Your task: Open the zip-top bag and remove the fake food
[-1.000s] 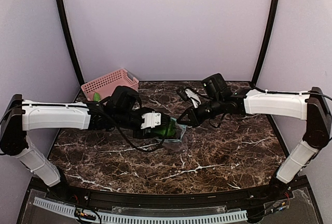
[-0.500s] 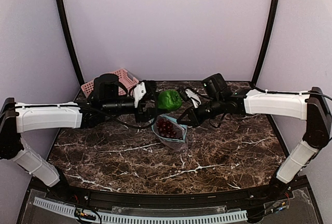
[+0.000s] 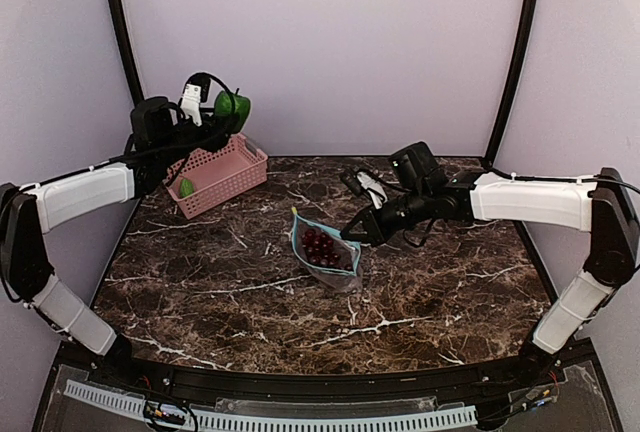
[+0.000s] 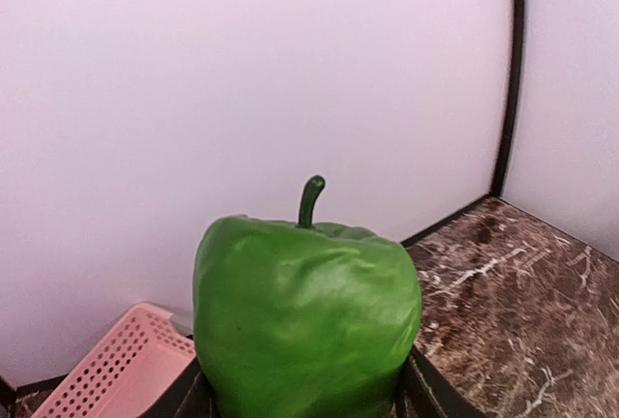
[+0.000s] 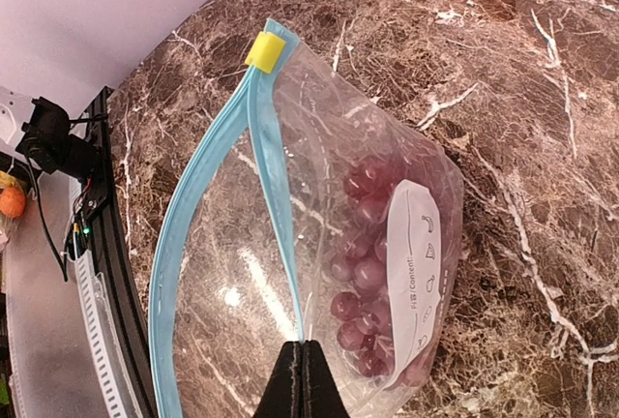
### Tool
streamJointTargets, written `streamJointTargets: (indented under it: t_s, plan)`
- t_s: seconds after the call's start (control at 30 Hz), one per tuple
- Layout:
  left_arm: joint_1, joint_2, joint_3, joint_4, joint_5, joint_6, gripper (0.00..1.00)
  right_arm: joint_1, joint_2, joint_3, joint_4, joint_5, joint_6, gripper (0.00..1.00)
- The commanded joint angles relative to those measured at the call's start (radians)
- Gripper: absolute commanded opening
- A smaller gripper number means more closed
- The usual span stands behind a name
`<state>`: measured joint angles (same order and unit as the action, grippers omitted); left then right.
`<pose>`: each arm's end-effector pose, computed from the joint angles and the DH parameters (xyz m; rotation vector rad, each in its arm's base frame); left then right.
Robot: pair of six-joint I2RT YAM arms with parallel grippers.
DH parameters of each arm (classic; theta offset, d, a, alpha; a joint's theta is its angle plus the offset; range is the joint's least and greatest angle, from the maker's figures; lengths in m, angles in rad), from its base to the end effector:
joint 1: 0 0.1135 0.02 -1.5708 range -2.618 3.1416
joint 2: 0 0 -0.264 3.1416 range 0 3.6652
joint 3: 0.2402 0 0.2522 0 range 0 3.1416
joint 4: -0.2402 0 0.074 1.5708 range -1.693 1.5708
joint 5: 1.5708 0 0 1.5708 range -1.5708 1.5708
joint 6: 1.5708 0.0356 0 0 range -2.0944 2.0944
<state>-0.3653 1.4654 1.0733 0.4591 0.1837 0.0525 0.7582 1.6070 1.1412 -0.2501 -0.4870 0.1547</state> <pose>0.3248 -0.1312 0.3452 0.4587 1.4463 -0.3889 0.2463 0.2562 0.2517 -0.9672 2.1987 1.0115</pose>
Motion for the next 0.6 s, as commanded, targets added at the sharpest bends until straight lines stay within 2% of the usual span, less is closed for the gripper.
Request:
streamJointTargets:
  t_s: [0.0,0.17,0.57]
  plan:
    - [0.12,0.092,0.093,-0.128,-0.128,-0.132,0.45,-0.005,-0.021,-0.015,0.014,-0.019,-0.007,0.0]
    - [0.234,0.233,0.175,-0.168,-0.117,-0.223,0.44,-0.005,-0.025,-0.018,0.018,-0.019,-0.006,0.0]
    - [0.28,0.598,0.54,-0.452,-0.173,-0.169,0.46,-0.005,-0.023,-0.004,0.014,-0.032,-0.005,0.0]
